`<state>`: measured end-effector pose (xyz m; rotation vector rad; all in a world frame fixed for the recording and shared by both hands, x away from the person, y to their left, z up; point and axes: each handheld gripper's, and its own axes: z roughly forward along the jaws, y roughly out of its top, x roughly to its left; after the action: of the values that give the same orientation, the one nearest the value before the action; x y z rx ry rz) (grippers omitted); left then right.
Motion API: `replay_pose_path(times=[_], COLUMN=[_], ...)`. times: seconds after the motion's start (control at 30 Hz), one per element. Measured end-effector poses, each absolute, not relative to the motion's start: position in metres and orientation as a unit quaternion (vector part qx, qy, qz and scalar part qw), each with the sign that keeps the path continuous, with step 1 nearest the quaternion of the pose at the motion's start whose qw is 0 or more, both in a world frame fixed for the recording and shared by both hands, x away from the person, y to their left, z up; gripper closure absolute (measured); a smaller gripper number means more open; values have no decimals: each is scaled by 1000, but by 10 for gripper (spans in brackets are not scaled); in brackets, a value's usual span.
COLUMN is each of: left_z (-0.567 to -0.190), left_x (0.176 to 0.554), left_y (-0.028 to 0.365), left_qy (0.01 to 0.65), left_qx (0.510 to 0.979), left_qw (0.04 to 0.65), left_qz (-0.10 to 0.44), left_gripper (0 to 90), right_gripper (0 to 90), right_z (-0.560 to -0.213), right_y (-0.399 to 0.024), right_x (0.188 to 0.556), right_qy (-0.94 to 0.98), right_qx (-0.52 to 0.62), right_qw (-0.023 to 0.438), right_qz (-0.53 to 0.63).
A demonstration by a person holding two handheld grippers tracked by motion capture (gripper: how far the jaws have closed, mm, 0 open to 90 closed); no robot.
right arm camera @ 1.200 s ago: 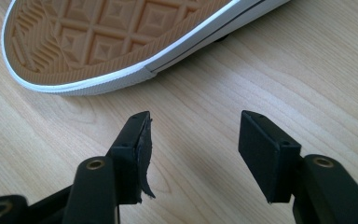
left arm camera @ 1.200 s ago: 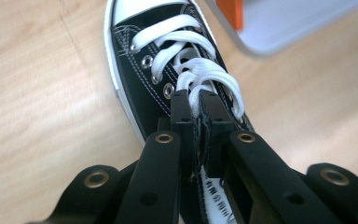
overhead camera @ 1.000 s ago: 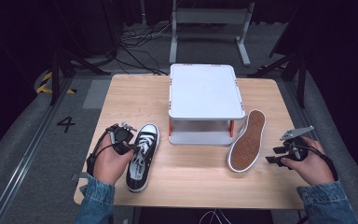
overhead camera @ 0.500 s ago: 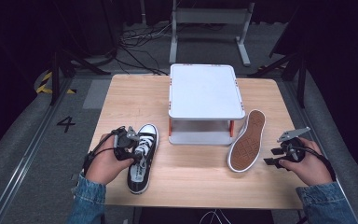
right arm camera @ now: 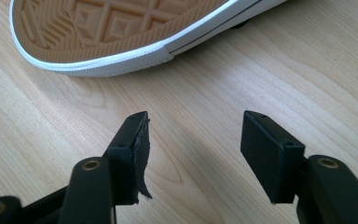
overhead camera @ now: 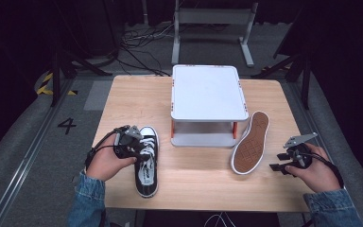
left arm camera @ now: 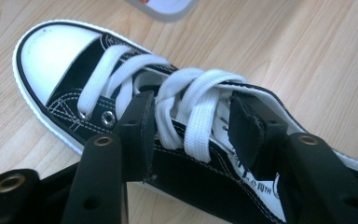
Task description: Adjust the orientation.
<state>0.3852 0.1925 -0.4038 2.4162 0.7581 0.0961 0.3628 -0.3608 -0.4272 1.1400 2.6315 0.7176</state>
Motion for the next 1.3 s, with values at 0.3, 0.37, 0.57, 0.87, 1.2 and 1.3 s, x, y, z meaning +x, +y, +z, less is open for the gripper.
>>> replay_pose_path(times=[0.3,0.37,0.57,0.87,1.2,1.3], left_z=[-422,-421,-406,-362,-300,-287], left_x=[393,393,390,395,414,421], left_y=[200,200,191,185,175,175], left_qy=[309,310,341,349,337,338], left_qx=[889,891,895,890,897,894], left_qw=[337,332,288,293,273,279], left_qz=[-19,-14,12,25,87,90], left_gripper=[667,751,840,849,847,847], right_gripper=[429,429,429,427,427,427], right_z=[-432,-432,-432,-425,-419,-418], right_y=[-354,-353,-353,-363,-372,-375], right_x=[364,364,364,363,361,360], right_qy=[892,892,892,885,878,875], right_qx=[377,376,374,382,391,394], right_qw=[88,87,87,97,105,107], right_qz=[234,235,236,246,258,260])
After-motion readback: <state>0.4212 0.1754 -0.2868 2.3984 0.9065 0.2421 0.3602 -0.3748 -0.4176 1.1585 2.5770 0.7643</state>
